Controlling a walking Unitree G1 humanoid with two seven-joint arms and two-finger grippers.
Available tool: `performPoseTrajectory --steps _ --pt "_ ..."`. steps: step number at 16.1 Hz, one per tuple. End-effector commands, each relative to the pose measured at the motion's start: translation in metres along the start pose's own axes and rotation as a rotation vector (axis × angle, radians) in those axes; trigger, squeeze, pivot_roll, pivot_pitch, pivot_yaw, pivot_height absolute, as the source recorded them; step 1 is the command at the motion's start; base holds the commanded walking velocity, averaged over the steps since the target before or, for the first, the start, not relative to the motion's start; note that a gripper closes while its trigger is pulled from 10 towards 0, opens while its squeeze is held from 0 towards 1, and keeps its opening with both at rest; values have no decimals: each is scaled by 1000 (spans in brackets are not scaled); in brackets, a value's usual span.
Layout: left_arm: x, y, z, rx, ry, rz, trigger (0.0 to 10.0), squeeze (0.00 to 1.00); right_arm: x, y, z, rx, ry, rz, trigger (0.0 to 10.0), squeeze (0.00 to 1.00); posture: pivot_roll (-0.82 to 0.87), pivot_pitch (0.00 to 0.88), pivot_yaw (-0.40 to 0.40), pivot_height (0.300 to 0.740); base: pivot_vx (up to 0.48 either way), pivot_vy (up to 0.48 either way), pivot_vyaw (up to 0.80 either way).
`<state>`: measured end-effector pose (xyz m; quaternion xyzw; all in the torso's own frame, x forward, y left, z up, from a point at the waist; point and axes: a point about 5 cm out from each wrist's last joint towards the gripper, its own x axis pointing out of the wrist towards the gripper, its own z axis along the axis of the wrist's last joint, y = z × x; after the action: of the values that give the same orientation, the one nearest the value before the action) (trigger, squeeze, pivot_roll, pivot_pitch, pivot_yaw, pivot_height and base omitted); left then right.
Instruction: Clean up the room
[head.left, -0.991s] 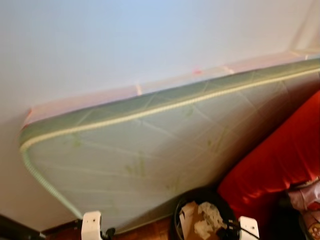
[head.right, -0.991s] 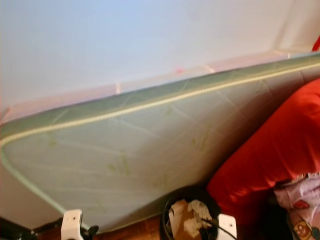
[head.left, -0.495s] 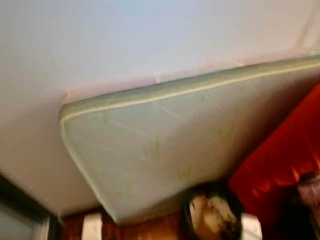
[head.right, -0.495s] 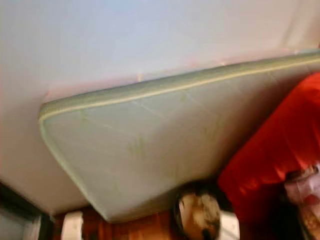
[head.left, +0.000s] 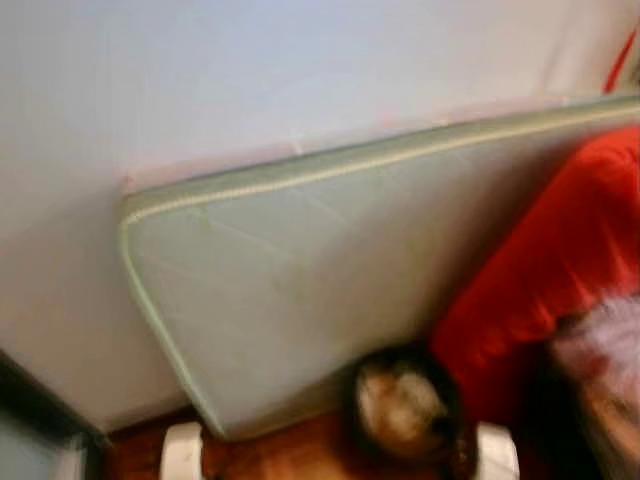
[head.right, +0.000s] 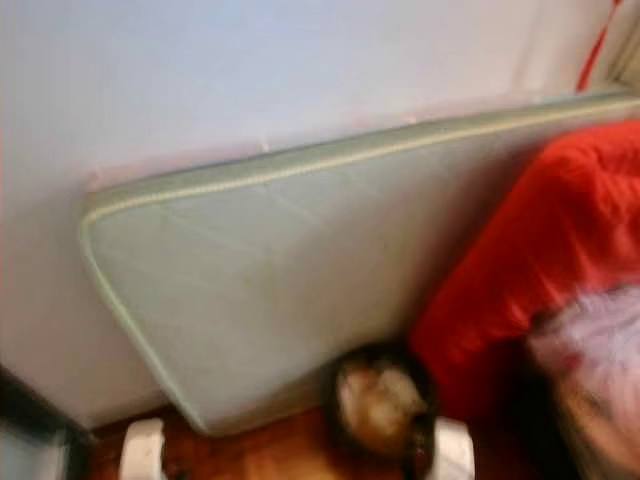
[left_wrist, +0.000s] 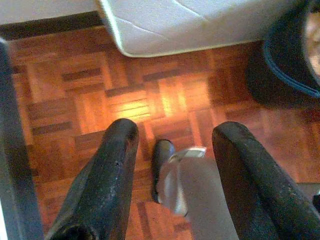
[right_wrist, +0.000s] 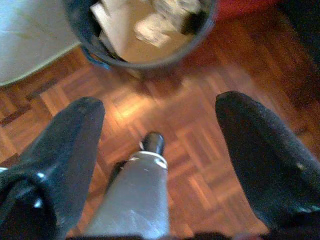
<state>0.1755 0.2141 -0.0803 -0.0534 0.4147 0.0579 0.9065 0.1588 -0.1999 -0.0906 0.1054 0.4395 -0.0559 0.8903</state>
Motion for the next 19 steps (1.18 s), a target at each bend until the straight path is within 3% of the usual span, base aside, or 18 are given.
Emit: performPoseTrajectory --steps 1,14,19 --pt "2 -4 3 4 -2 -6 10000 0 1 -1 5 -5 -10 0 10000 0 131 47 -55 740 0 0 0" --pt "1 -2 2 38 22 -5 10000 0 1 -1 5 -6 1 1 10000 0 113 73 -48 740 0 0 0" --pt "2 -1 2 44 30 -2 10000 0 1 0 5 -21 10 6 10000 0 109 68 -50 740 0 0 -749"
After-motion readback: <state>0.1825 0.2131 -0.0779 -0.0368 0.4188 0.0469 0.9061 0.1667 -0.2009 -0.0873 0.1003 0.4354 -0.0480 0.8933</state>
